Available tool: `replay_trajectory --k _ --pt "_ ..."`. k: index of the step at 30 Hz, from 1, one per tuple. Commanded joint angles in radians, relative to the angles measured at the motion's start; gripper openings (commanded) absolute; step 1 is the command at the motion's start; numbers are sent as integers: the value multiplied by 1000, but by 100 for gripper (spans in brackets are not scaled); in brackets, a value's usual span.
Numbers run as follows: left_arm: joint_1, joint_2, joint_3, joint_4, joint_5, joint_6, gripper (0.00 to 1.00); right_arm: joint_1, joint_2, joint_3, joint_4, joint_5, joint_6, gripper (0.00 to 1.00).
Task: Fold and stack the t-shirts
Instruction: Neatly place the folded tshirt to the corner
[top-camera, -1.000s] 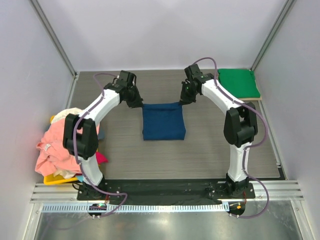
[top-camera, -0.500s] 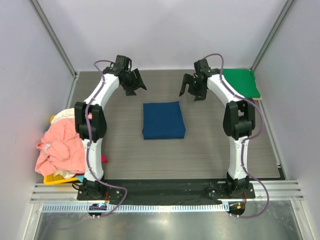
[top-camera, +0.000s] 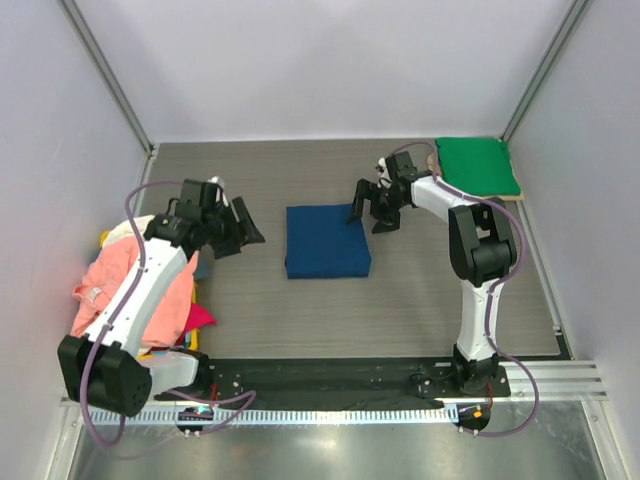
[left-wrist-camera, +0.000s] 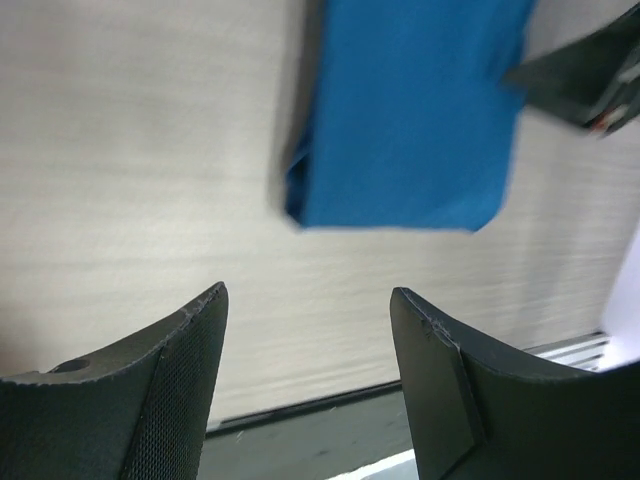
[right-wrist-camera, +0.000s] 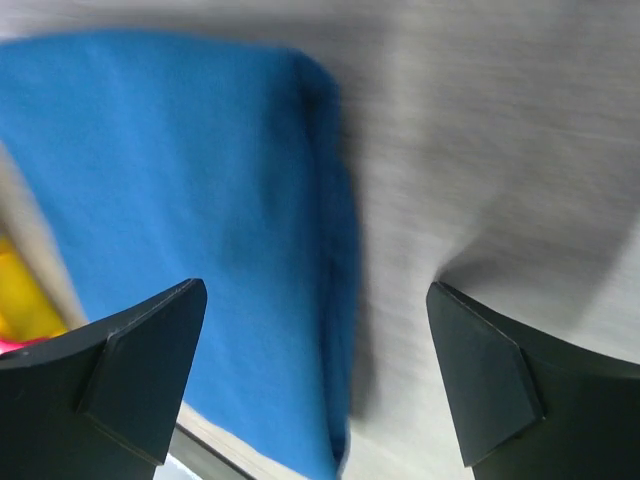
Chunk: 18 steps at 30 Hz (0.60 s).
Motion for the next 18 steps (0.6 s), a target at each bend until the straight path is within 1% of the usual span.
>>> replay_trajectory --k 1,2,4,6,9,11,12,13,15,16,17,18 --pt "-1 -113 -123 -36 -28 18 67 -1 60 -10 152 -85 9 99" --pt "0 -188 -148 -43 -32 17 67 -1 98 -10 183 -96 27 99" --pt "-1 -256 -203 -76 -63 21 68 8 126 -30 236 -134 46 98" --pt "-1 -346 -244 -92 -96 26 68 26 150 -47 258 -136 67 96" --pt "-1 -435 -286 -112 -135 41 70 62 164 -84 316 -164 115 91" --pt "-1 -465 -300 -122 -155 53 72 91 166 -108 381 -184 139 86" --pt "-1 -477 -305 -125 -164 52 73 97 172 -130 405 -197 151 82" --pt "-1 -494 -303 -128 -161 52 72 103 176 -144 433 -208 176 71" --pt "-1 -509 -303 -119 -156 63 74 105 183 -182 520 -253 205 57" --pt "-1 -515 -302 -117 -161 63 75 105 186 -194 545 -268 234 45" --pt "-1 -515 -302 -120 -150 66 76 105 186 -205 610 -288 244 37" --pt "-1 -514 -303 -117 -141 67 76 105 183 -220 629 -314 250 27"
